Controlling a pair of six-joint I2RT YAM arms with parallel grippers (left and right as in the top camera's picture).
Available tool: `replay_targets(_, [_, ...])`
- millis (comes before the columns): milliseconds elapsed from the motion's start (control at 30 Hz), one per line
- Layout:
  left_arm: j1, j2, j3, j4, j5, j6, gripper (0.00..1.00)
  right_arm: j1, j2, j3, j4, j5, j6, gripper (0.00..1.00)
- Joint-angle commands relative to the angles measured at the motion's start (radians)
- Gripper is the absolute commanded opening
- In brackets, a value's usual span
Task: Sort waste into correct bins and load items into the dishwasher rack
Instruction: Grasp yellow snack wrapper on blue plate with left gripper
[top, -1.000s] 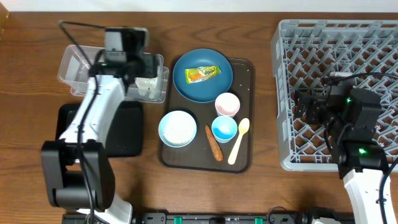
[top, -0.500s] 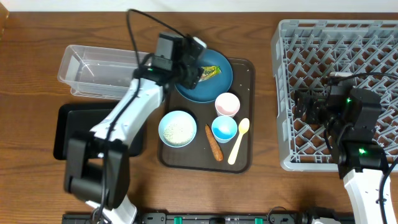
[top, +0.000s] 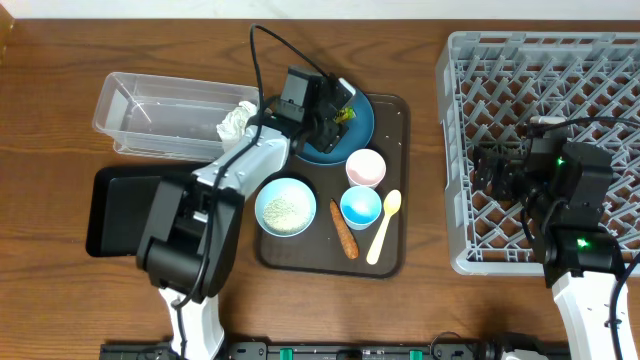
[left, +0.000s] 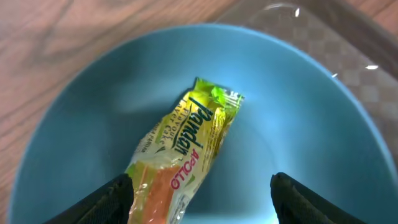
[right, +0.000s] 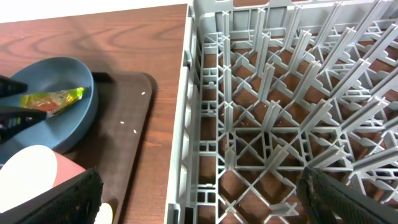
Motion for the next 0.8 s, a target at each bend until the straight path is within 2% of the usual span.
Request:
replay_targets(0, [0.0, 0.037, 0.003, 0.02, 0.003, 0.016, 0.73, 0.021, -0.002, 0.021, -0.002, -0.008, 0.012, 0.99])
replay_targets(400, [0.0, 0.103, 0.003, 0.071, 0.002, 0.016, 0.72, 0.021, -0.002, 0.021, -0.004, -0.008, 0.012, 0.99])
replay_targets(533, [-0.001, 0.103, 0.003, 0.101, 0.003, 0.016, 0.62, 0.021, -0.002, 0.021, -0.004, -0.008, 0.013, 0.99])
replay_targets(767, [-0.002, 0.13, 0.003, 0.117, 0.002, 0.015, 0.62, 0.021, -0.002, 0.021, -0.008, -0.008, 0.013, 0.99])
